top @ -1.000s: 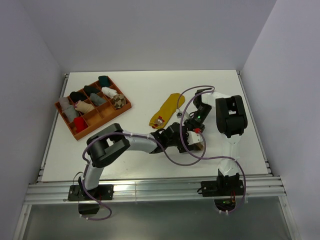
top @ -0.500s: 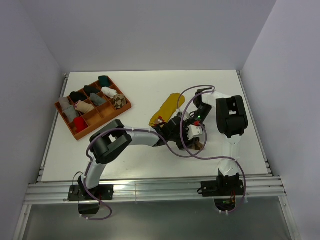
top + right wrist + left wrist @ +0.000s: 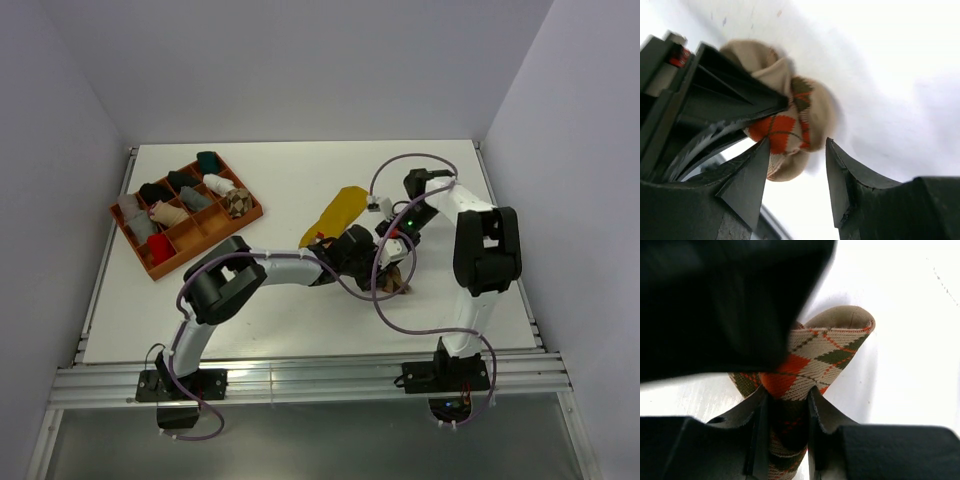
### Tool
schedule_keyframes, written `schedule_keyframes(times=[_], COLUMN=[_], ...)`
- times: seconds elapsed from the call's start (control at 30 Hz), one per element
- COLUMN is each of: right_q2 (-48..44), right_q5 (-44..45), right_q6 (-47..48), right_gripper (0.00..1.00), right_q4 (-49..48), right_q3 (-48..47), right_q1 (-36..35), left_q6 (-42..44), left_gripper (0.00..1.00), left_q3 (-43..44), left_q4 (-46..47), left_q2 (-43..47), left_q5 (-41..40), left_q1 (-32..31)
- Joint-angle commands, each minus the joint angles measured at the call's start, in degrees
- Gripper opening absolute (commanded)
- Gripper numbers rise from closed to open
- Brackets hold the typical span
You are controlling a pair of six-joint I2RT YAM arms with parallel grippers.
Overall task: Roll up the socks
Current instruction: Roll the sock at the center of the board.
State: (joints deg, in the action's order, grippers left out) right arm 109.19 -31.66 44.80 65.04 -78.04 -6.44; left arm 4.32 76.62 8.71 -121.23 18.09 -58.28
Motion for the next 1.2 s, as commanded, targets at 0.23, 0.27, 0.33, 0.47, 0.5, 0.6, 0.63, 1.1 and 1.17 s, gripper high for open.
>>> schedule_keyframes(times=[0.23, 0.27, 0.33, 0.47, 0.5, 0.6, 0.63, 1.1, 1.17], right_q2=[-9.07, -10.21, -10.83, -11.89, -12.07, -12.24, -11.98, -8.12, -6.37], right_q5=[-6.13, -6.22, -6.48, -6.75, -6.66, -5.17, -4.82, -1.82, -2.09], right_q6=[-0.95, -0.59, 1.16, 5.99, 7.14, 10.39, 12.05, 8.47, 6.89], right_gripper=[0.42, 0.41, 0.38, 0.38, 0.41, 0.47, 0.47, 0.47, 0.47], right_q4=[-4.66, -4.31, -2.12, 4.29, 4.83, 6.68, 7.38, 6.95, 6.60], right_q3=[1.66, 2.19, 3.24, 5.35, 5.88, 8.51, 9.04, 11.95, 11.25], right_q1=[8.54, 8.63, 8.72, 8.72, 8.72, 8.63, 8.63, 8.63, 8.63], left_q6=[-7.30, -7.57, -7.92, -8.45, -8.71, -8.97, -9.06, -10.20, -10.29], left_gripper=[0.00, 0.00, 0.00, 0.00, 0.00, 0.00, 0.00, 0.00, 0.00], left_q3=[-0.86, -0.94, -0.95, -1.03, -0.95, -0.24, 0.11, -1.21, -2.08], left_q4=[-9.68, -9.68, -9.50, -9.24, -9.15, -9.15, -9.41, -5.47, -4.32], left_q2=[-4.37, -4.45, -4.45, -4.37, -4.45, -4.72, -4.98, -2.44, -2.00], left_q5=[0.54, 0.37, -0.42, -1.47, -1.48, -1.91, -2.00, -6.65, -7.97], left_q1=[0.36, 0.45, 0.45, 0.45, 0.54, 0.54, 0.54, 0.89, 0.71])
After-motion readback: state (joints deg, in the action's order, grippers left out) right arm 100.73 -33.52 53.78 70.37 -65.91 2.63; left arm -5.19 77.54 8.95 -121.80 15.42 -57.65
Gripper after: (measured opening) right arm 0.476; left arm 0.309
